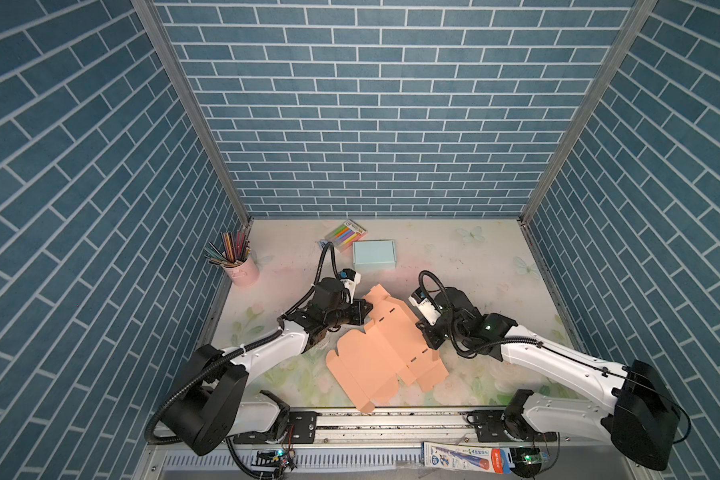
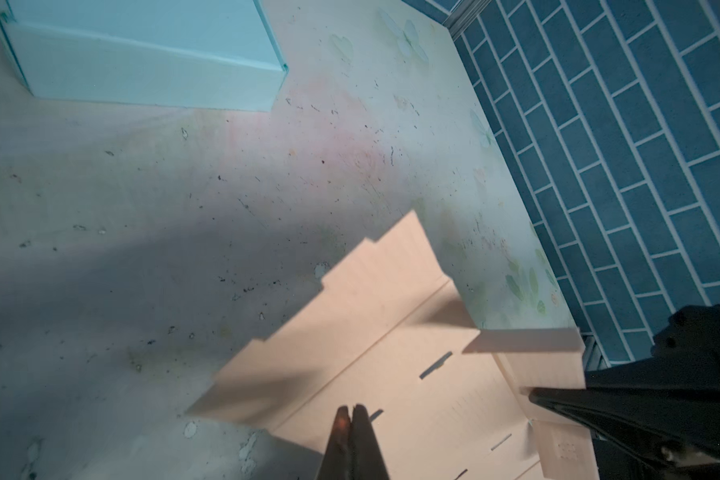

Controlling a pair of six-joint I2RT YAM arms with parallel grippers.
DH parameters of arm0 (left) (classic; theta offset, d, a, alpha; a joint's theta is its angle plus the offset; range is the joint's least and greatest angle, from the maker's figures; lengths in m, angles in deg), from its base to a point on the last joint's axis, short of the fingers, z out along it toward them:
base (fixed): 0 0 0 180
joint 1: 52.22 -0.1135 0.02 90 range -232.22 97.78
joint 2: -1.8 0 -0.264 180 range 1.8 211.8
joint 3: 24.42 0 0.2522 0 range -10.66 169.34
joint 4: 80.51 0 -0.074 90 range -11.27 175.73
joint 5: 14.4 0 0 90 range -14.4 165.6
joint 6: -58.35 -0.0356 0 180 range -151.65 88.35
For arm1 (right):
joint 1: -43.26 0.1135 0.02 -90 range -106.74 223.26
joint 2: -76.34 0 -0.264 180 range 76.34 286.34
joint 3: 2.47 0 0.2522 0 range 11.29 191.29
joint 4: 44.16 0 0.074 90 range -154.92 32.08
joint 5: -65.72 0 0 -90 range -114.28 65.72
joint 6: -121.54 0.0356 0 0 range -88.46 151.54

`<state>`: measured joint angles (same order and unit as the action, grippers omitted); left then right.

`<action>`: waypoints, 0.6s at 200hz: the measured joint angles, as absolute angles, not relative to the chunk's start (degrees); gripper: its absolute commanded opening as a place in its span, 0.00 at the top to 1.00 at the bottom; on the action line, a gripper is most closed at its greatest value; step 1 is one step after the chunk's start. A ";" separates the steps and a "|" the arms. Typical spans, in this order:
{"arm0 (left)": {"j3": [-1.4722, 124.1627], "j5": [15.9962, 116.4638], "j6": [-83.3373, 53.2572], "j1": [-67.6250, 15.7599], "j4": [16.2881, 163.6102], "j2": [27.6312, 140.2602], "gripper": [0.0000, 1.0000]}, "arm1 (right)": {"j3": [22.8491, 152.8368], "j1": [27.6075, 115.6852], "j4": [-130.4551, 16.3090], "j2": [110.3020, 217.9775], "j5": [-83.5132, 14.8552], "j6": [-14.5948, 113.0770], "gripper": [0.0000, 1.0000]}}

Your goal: Fold the paper box

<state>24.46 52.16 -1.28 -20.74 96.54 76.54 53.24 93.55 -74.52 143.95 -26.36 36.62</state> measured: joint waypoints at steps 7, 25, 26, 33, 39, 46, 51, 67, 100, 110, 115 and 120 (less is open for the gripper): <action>25.05 51.96 -1.32 -20.80 96.12 75.97 0.96 | 53.40 94.46 -74.59 143.95 -25.27 36.10 1.00; 26.77 51.13 -1.43 -20.80 95.95 75.17 0.97 | 53.68 96.36 -74.81 144.00 -22.91 35.12 1.00; 26.84 51.11 -1.43 -20.80 95.95 75.14 0.97 | 53.70 96.45 -74.83 144.00 -22.78 35.05 1.00; 27.50 50.89 -1.43 -20.80 95.93 75.06 0.97 | 53.83 96.91 -74.90 144.06 -21.99 34.59 1.00; 27.98 50.87 -1.43 -20.78 95.88 75.01 0.97 | 53.99 97.26 -74.94 144.24 -21.34 34.35 1.00; 28.39 50.89 -1.43 -20.74 95.86 74.95 0.97 | 54.16 97.57 -75.05 144.52 -20.66 34.02 1.00; 28.61 50.91 -1.41 -20.69 95.86 74.86 0.97 | 54.36 97.81 -75.20 144.78 -20.22 33.93 1.00; 29.14 50.98 -1.41 -20.43 95.84 74.60 0.97 | 54.95 98.57 -75.62 145.75 -18.84 33.19 1.00; 30.75 51.59 -1.54 -18.66 95.01 74.86 0.97 | 56.15 100.17 -76.47 146.95 -16.09 32.40 1.00; 30.88 51.83 -1.56 -18.03 95.01 74.93 0.97 | 56.52 100.45 -76.62 147.04 -15.46 32.06 1.00; 30.88 51.96 -1.56 -17.70 94.96 74.93 0.97 | 56.68 100.56 -76.62 147.06 -15.17 31.88 1.00; 30.86 52.07 -1.54 -17.39 94.96 74.99 0.97 | 56.79 100.65 -76.62 147.06 -14.91 31.64 1.00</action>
<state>30.86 52.07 -1.54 -17.39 94.96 74.99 56.79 100.65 -76.62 147.06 -14.91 31.64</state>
